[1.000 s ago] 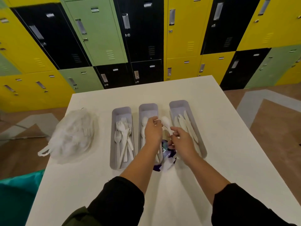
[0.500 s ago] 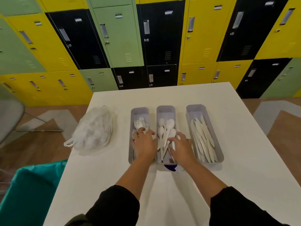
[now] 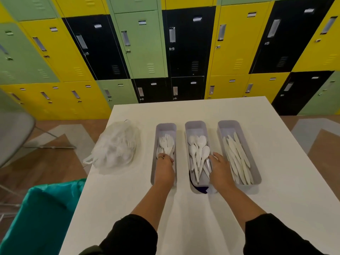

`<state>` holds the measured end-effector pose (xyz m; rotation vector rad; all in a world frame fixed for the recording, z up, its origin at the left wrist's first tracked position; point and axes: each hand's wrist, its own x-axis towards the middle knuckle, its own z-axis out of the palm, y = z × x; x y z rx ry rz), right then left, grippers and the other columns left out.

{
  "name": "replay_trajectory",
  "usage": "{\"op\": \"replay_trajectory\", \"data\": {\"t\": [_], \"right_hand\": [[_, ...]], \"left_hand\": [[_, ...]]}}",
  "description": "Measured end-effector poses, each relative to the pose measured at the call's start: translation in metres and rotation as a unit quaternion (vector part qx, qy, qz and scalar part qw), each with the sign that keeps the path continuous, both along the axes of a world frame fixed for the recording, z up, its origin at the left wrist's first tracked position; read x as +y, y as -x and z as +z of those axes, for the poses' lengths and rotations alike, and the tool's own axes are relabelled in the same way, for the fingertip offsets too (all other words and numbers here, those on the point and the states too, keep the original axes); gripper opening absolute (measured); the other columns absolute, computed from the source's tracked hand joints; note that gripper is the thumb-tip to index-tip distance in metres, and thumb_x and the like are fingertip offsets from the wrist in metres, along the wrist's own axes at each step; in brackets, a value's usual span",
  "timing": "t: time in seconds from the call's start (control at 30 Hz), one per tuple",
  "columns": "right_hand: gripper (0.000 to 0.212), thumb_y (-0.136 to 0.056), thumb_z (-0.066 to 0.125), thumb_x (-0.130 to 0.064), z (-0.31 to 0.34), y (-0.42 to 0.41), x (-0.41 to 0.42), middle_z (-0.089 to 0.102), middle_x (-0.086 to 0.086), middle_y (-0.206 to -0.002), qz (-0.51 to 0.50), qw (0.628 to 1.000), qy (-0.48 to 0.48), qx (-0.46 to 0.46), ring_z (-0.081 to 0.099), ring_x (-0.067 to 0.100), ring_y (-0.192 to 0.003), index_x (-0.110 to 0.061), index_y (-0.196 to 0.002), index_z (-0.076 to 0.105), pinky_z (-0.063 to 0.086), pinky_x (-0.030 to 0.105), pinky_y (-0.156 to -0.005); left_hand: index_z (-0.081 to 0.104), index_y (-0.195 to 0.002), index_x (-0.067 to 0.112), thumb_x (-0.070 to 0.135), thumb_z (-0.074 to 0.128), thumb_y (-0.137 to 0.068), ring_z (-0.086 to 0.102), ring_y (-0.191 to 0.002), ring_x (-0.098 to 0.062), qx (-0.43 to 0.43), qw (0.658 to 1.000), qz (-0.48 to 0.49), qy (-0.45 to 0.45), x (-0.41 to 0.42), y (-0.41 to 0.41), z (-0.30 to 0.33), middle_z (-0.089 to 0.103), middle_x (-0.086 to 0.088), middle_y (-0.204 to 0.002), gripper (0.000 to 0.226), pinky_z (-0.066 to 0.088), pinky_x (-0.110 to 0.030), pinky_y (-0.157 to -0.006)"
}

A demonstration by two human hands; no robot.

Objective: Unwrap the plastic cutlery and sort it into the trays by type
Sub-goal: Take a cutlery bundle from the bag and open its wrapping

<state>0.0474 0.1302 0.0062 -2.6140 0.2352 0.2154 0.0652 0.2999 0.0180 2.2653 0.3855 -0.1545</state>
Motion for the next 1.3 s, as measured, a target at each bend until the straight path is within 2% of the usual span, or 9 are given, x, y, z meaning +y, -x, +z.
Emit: {"op": "replay_trajectory", "data": {"t": [0.1,0.2,0.3,0.37,0.67,0.9,1.07,1.17,1.3], "right_hand": [[0.061,-0.090,0.054,-0.009,0.011,0.006,0.014,0.015,0.004,-0.156,-0.041,0.998,0.050,-0.007,0.021,0.027,-0.139,-0.021,-0.144,0.029,0.021,0.036,-0.112],[0.061,-0.088,0.056,-0.010,0.019,0.005,0.031,0.019,0.004,-0.155,-0.048,0.996,0.042,-0.058,0.022,0.027,-0.139,-0.021,-0.143,0.032,0.014,0.042,-0.115],[0.058,-0.090,0.056,-0.017,0.024,0.001,0.043,0.021,0.001,-0.154,-0.029,0.997,0.027,-0.064,0.023,0.024,-0.139,-0.022,-0.143,0.033,0.014,0.041,-0.116],[0.055,-0.091,0.054,-0.019,0.028,0.000,0.054,0.021,0.000,-0.154,-0.007,0.997,0.026,-0.068,0.024,0.023,-0.139,-0.023,-0.142,0.033,0.016,0.039,-0.116],[0.051,-0.092,0.051,-0.009,0.041,-0.024,0.136,0.023,0.001,-0.151,0.110,0.978,-0.157,-0.079,0.026,0.017,-0.139,-0.013,-0.141,0.035,0.023,0.017,-0.106],[0.061,-0.092,0.053,-0.017,0.032,-0.052,0.218,0.014,0.002,-0.155,0.176,0.974,-0.139,-0.040,0.035,0.020,-0.135,-0.019,-0.146,0.025,0.037,0.030,-0.102],[0.063,-0.094,0.051,-0.021,0.015,-0.070,0.251,0.002,0.007,-0.158,0.166,0.975,-0.148,-0.009,0.032,0.031,-0.136,-0.029,-0.148,0.019,0.035,0.033,-0.105],[0.062,-0.096,0.048,-0.028,0.009,-0.079,0.266,-0.004,0.008,-0.158,0.135,0.975,-0.176,0.020,0.028,0.029,-0.139,-0.034,-0.148,0.015,0.033,0.031,-0.106],[0.059,-0.097,0.045,-0.026,0.000,-0.089,0.282,-0.005,0.007,-0.159,0.102,0.976,-0.189,0.035,0.019,0.031,-0.142,-0.036,-0.147,0.016,0.026,0.033,-0.111]], "left_hand": [[0.050,-0.086,0.011,-0.001,0.036,-0.090,0.050,-0.070,-0.016,-0.031,0.999,-0.014,0.003,0.009,0.001,0.009,0.051,-0.001,-0.081,0.019,0.040,-0.013,-0.052],[0.060,-0.104,0.012,0.002,0.050,-0.087,0.050,-0.102,-0.018,-0.110,0.986,-0.076,-0.101,0.036,-0.006,0.013,0.050,0.004,-0.113,0.022,0.039,-0.007,-0.077],[0.057,-0.118,0.012,0.009,0.062,-0.082,0.044,-0.126,-0.031,-0.202,0.949,-0.029,-0.240,0.069,-0.018,0.027,0.049,-0.009,-0.133,0.037,0.028,-0.045,-0.109],[0.049,-0.126,0.015,0.014,0.063,-0.083,0.033,-0.135,-0.032,-0.181,0.948,0.045,-0.258,0.094,-0.029,0.037,0.042,-0.010,-0.141,0.046,0.013,-0.052,-0.114],[0.019,-0.146,0.018,0.045,0.056,-0.088,0.004,-0.146,-0.033,-0.041,0.964,0.154,-0.214,0.162,-0.048,0.034,0.013,-0.011,-0.157,0.074,0.006,-0.058,-0.114],[0.014,-0.147,0.024,0.051,0.053,-0.087,0.012,-0.145,-0.031,0.011,0.981,0.127,-0.147,0.189,-0.055,0.017,0.018,-0.011,-0.156,0.078,0.012,-0.059,-0.114],[0.009,-0.149,0.015,0.048,0.059,-0.085,0.015,-0.145,-0.027,0.024,0.988,0.116,-0.102,0.199,-0.065,0.011,0.018,-0.010,-0.156,0.087,0.011,-0.058,-0.115],[0.017,-0.146,0.013,0.047,0.060,-0.085,0.016,-0.144,-0.028,0.042,0.991,0.098,-0.084,0.206,-0.070,0.006,0.022,-0.011,-0.154,0.082,0.019,-0.053,-0.113],[0.037,-0.134,0.012,0.040,0.053,-0.090,0.022,-0.137,-0.029,0.036,0.993,0.068,-0.092,0.215,-0.076,-0.001,0.029,-0.011,-0.148,0.054,0.031,-0.046,-0.104]]}}
